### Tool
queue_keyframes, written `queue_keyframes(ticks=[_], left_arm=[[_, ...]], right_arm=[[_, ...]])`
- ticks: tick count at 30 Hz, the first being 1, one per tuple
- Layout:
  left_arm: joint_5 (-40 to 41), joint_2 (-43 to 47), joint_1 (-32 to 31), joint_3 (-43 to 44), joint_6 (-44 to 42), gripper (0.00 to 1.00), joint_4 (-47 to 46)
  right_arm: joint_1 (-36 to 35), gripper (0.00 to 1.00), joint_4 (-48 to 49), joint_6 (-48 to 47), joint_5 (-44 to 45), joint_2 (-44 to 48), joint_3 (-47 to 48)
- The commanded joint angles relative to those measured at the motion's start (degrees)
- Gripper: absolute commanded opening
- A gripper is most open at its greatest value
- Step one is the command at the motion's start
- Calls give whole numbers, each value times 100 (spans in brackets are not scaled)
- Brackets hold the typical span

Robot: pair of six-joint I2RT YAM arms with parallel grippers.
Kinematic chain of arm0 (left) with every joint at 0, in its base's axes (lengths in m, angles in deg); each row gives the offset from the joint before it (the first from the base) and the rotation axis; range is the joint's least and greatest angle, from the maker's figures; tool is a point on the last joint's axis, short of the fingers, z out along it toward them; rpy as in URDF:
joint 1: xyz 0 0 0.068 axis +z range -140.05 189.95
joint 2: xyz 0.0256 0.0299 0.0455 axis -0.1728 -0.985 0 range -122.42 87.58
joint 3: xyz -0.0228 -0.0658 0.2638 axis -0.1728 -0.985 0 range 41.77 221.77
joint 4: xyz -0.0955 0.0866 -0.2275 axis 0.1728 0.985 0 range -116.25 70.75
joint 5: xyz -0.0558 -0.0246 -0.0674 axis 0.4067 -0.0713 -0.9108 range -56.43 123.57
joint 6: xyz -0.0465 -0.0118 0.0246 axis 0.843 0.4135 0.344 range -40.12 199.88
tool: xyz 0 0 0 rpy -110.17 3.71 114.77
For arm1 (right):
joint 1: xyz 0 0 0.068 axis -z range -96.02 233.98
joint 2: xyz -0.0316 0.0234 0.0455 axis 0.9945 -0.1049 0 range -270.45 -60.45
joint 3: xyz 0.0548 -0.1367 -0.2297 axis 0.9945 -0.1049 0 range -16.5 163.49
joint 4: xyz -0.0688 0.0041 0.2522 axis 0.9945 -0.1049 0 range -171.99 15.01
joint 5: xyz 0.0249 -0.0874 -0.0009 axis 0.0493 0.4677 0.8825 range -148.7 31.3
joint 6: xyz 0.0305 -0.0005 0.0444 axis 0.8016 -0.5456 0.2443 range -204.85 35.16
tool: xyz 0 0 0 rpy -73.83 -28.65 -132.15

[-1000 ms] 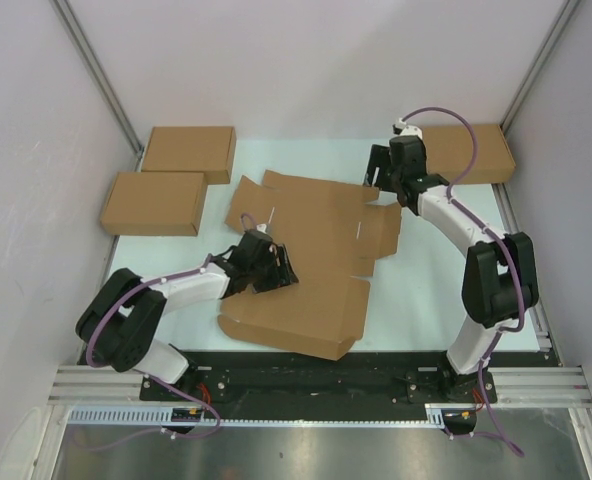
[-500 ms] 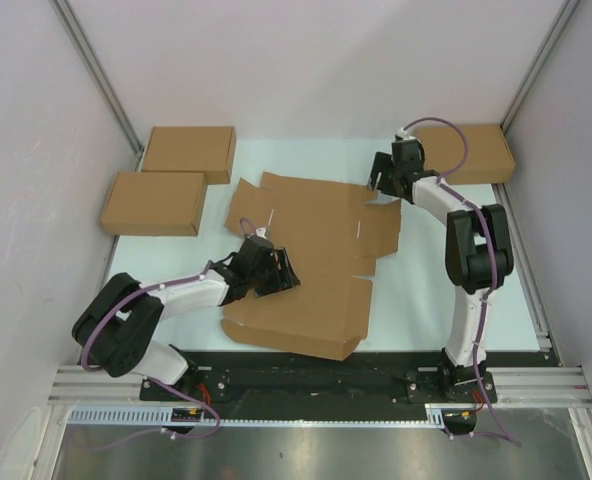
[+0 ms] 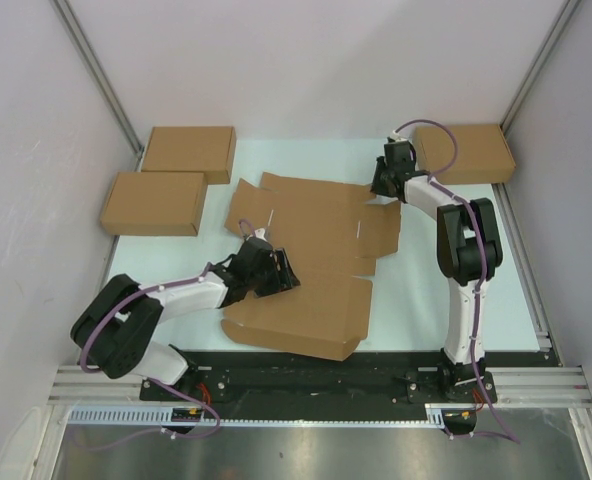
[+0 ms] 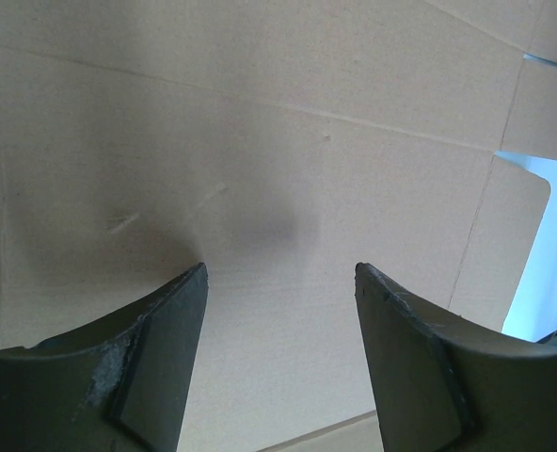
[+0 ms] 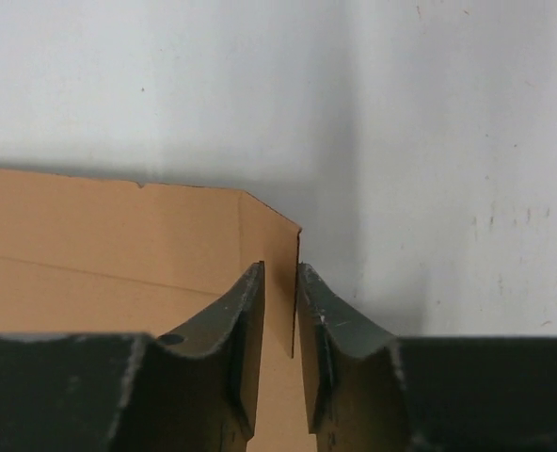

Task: Fold the paper box

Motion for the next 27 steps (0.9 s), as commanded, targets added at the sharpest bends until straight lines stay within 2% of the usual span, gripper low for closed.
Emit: queue_keyframes(ticks=[1, 3, 4, 12, 17, 21, 27], left_arm=[[-173, -299, -92, -246, 90, 71, 88], [-208, -370, -92, -264, 126, 71, 43], [-260, -440, -83, -255, 126, 71, -131], [-560, -827, -215, 261, 82, 71, -432], [-508, -1055, -189, 1018, -138, 71, 207], [-489, -880, -48, 1440, -243, 73, 464], [-261, -161, 224, 1634, -480, 76, 860]], right_arm=[[-76, 17, 358, 9, -59, 11, -10], [-85, 10, 411, 27, -59, 98, -124], [-94, 0, 420, 18, -16, 151, -168], [-59, 0, 165, -184, 336, 1029, -677], [-172, 0, 7, -175, 775, 1759, -1310], [-322, 0, -186, -210, 1144, 2084, -1408], [-707, 0, -415, -411, 1670, 2576, -1478]])
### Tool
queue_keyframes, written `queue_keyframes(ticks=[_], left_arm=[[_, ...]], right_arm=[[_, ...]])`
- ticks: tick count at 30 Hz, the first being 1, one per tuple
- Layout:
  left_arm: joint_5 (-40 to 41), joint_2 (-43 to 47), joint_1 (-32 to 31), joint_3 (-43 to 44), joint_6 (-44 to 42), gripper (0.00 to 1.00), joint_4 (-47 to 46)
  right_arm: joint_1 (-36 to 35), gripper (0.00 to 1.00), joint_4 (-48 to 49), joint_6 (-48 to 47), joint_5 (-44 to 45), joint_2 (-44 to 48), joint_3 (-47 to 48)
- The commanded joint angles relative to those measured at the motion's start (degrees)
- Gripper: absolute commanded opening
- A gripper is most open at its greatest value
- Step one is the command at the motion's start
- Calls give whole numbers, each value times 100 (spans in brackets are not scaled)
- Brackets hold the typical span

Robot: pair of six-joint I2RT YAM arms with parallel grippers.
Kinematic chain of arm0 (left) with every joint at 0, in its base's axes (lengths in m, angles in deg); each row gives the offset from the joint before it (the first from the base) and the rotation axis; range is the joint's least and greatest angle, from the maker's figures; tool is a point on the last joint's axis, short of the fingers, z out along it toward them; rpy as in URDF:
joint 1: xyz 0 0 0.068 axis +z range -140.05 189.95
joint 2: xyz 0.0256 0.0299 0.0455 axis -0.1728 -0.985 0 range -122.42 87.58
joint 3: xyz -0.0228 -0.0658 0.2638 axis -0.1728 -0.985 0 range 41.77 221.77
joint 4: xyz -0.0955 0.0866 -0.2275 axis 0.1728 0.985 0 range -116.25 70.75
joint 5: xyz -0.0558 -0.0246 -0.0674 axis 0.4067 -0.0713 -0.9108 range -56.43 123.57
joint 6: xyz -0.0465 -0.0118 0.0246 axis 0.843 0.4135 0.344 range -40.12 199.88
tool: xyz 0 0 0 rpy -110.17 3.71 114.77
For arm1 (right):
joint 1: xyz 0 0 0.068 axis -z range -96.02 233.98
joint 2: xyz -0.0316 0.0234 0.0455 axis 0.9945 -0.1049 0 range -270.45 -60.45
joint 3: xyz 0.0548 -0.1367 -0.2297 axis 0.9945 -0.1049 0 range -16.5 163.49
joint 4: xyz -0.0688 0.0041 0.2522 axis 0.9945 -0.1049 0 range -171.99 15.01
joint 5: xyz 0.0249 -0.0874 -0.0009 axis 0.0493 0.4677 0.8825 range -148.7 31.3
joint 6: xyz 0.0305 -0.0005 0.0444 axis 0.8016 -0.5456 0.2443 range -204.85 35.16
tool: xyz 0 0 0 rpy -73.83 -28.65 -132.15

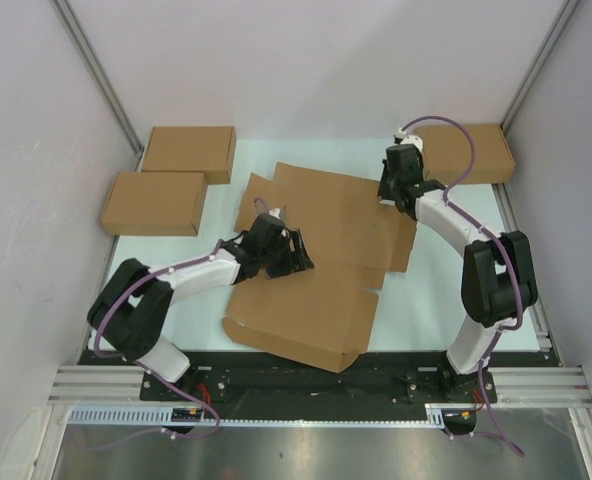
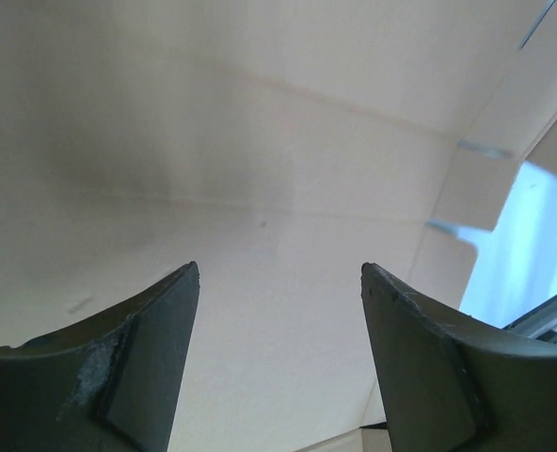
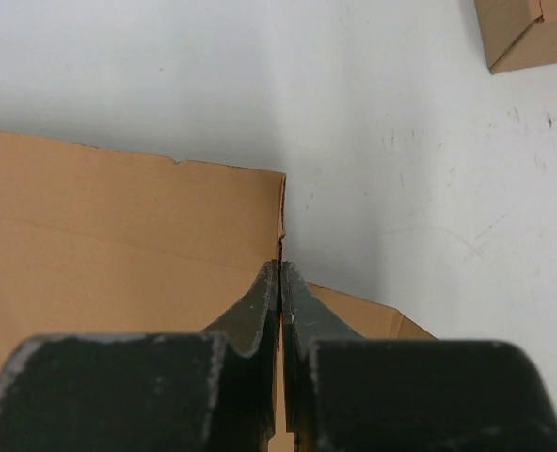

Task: Fold the paper box

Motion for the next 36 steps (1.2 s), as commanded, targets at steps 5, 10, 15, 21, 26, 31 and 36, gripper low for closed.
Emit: queue_keyframes(ticks=[5, 10, 15, 21, 26, 31, 36], left_arm=[[212, 878, 199, 71, -267, 75, 231], [-17, 703, 181, -526, 40, 73, -119], [-79, 658, 146, -983, 269, 72, -297], [167, 860, 155, -967, 155, 72, -86], [413, 825, 146, -984, 155, 71, 28], [1114, 1720, 373, -687, 15, 76, 528], [1451, 2022, 988, 456, -636, 97, 1055]], right_arm=[[-645, 0, -378, -367, 935, 769, -296], [-698, 0, -396, -332, 1032, 1173, -578], [-672, 46, -387, -429, 1032, 1445, -578], [-698, 78, -352, -490, 797, 1701, -332], [-829, 76, -150, -762, -40, 1289, 98], [-1128, 75, -97, -747, 4, 892, 283], [-1058, 73, -290, -131, -576, 550, 257]])
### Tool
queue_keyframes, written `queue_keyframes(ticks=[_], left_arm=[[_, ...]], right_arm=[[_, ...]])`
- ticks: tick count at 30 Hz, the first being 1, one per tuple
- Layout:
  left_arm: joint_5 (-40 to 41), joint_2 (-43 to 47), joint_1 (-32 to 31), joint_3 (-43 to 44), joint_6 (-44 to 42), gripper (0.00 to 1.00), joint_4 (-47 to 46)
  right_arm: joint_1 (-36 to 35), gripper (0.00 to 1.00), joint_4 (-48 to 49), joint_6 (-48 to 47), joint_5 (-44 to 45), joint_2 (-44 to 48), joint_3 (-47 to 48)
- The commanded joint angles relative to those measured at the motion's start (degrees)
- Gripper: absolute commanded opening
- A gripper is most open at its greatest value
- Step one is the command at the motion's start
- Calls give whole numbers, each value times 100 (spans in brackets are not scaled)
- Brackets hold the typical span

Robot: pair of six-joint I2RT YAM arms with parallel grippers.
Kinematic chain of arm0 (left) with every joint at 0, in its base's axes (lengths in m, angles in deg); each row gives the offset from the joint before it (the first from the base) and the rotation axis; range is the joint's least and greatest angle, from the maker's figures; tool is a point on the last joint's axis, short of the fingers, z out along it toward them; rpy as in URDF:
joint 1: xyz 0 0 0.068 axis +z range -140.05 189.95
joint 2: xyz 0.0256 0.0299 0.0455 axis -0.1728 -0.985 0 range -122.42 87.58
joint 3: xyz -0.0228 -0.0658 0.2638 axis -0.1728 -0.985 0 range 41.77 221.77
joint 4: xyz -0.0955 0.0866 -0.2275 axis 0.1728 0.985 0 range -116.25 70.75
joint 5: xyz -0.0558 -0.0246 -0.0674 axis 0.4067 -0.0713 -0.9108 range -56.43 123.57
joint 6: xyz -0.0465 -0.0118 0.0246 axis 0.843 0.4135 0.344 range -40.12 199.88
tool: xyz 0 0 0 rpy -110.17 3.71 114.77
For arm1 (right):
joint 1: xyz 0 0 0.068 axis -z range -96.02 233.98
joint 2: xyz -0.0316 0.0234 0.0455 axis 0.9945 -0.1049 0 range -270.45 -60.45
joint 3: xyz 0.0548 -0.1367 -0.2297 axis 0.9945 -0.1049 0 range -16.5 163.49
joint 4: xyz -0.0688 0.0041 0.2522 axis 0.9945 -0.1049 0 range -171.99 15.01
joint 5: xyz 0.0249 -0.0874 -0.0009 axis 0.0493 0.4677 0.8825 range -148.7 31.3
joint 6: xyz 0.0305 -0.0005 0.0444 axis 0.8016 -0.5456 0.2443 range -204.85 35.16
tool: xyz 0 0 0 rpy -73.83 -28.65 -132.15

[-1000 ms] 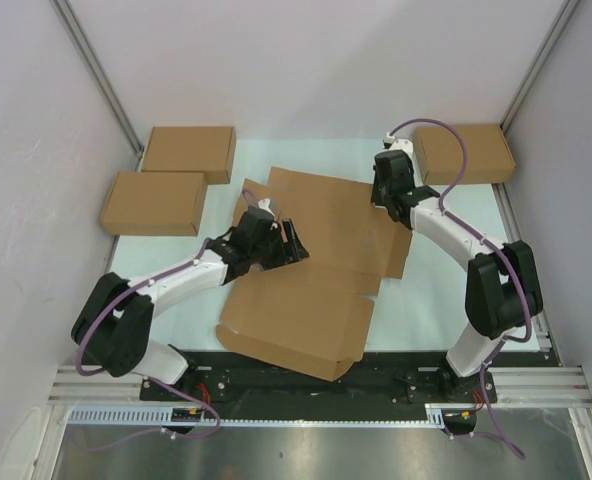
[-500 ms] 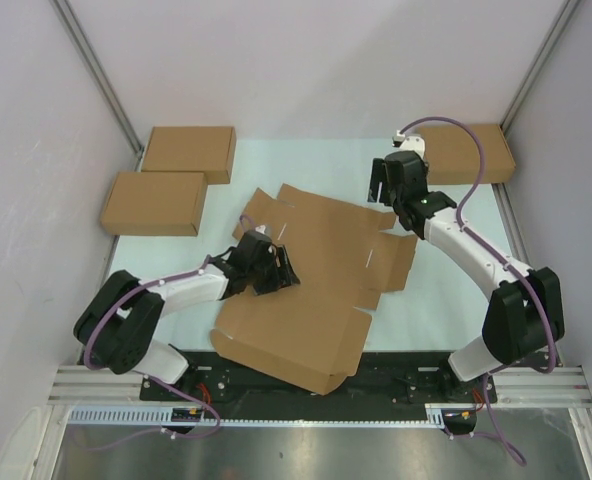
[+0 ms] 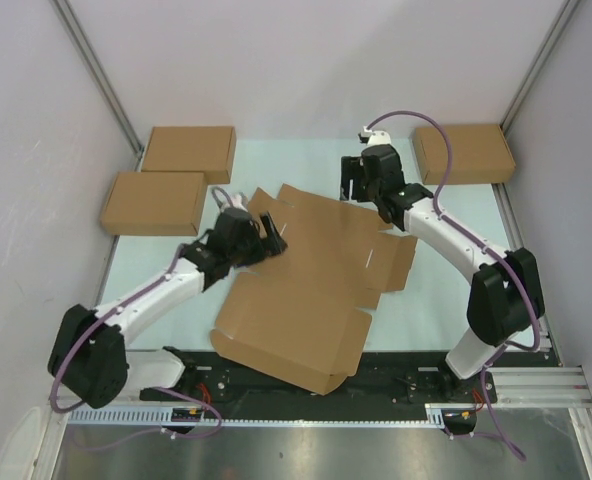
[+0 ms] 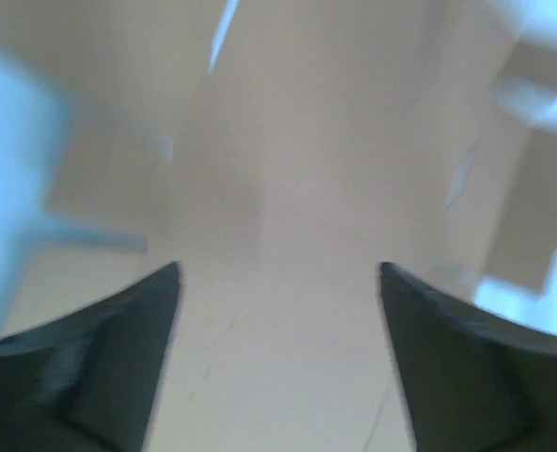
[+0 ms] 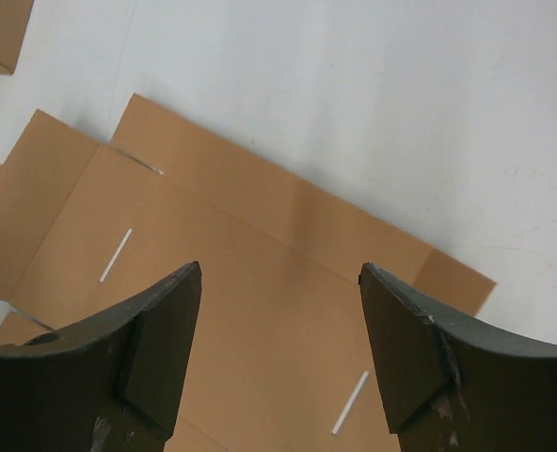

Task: Fold the paper box

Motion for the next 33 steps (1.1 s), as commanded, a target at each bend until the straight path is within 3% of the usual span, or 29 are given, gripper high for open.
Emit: queue_keyframes(ticks=[1, 7, 14, 22, 33], left_arm=[[291, 159, 842, 1093, -655, 100, 294], [25, -948, 1644, 1902, -1551, 100, 391], [-1064, -1862, 2014, 2446, -2413, 100, -57], [-1442, -2829, 2216, 3115, -2572, 97, 30], [-2232, -3717, 2576, 3256, -2660, 92, -224]], right_arm=[[22, 72, -102, 484, -508, -392, 126], [-277, 70, -85, 643, -719, -526, -59], [-611, 70, -261, 599, -798, -165, -120], [-945, 70, -454, 617, -728, 581, -155], [-954, 70, -595, 520, -649, 1162, -155]])
